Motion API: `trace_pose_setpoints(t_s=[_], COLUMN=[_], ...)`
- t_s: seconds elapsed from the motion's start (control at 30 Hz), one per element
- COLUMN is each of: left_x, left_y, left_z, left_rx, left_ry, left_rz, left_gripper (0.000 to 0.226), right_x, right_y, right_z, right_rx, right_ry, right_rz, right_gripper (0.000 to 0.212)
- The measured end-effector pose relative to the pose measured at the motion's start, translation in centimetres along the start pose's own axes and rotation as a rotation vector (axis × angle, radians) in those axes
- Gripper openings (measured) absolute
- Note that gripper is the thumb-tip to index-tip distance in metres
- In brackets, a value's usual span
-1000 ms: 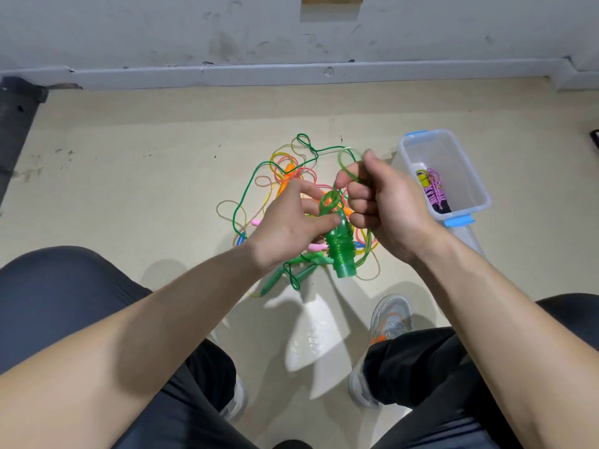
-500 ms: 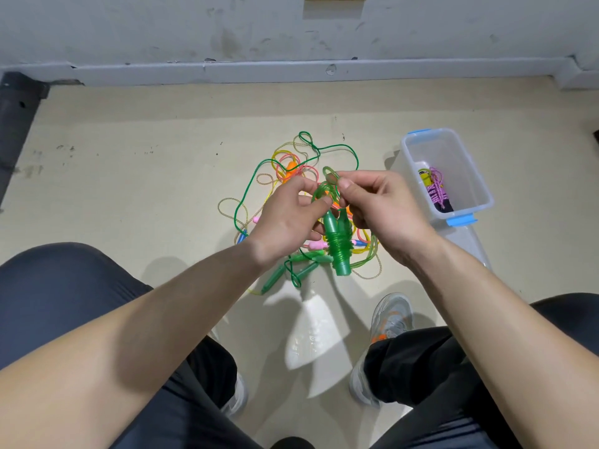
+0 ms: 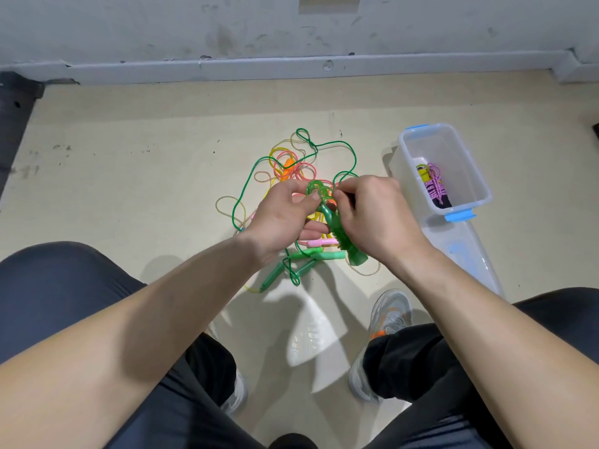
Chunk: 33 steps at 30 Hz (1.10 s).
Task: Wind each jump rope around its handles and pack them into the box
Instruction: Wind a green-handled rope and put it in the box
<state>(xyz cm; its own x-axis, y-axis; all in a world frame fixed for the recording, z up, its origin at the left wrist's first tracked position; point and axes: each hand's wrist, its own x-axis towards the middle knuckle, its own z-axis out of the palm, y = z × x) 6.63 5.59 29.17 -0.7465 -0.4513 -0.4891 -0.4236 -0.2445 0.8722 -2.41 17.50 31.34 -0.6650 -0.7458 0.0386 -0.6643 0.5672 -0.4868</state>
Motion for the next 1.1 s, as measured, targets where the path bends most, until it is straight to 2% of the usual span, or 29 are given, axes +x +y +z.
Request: trace_pose_setpoints(t_s=[0.07, 0.27, 0.5, 0.67, 0.8, 0.9, 0.97, 1.07, 1.1], left_x=[0.0, 0.0, -0.2, 0.0, 0.1, 0.4, 0.5, 0.6, 0.6], left_y=[0.0, 0.4, 0.8, 0.4, 0.4, 0.5, 0.5, 0.4, 0.4], left_z=[0.1, 0.1, -0.2, -0.4, -0.8, -1.1, -1.2, -1.1, -1.0], left_rx=[-0.015, -0.044, -0.155, -0.143, -0.138, -0.124, -0.074, 0.019, 0.044], left_ry=[-0.007, -0.063, -0.06, -0.108, -0.135, -0.137, -0.137, -0.119, -0.11], left_rz=[-0.016, -0.053, -0.098, -0.148, -0.166, -0.162, -0.138, -0.064, -0.045], left_gripper=[0.005, 0.024, 0.028, 0.025, 0.025, 0.007, 0.002, 0.008, 0.008], right_x=[0.1, 0.0, -0.2, -0.1, 0.0, 0.0, 0.1, 0.2, 0.2], right_y=[0.1, 0.0, 0.3, 0.5, 1.0, 1.1, 1.2, 1.2, 1.2], right_z=[0.1, 0.1, 0.1, 0.5, 0.7, 0.8, 0.7, 0.6, 0.6], right_rx=[-0.029, -0.083, -0.139, -0.198, -0.203, -0.105, -0.024, 0.135, 0.191], right_ry=[0.005, 0.013, -0.028, -0.083, -0.079, -0.075, -0.077, -0.12, -0.141], right_rz=[0.005, -0.017, -0.076, -0.085, -0.072, -0.07, -0.052, 0.061, 0.097], right_gripper=[0.032, 0.033, 0.038, 0.042, 0.035, 0.017, 0.019, 0.021, 0.028])
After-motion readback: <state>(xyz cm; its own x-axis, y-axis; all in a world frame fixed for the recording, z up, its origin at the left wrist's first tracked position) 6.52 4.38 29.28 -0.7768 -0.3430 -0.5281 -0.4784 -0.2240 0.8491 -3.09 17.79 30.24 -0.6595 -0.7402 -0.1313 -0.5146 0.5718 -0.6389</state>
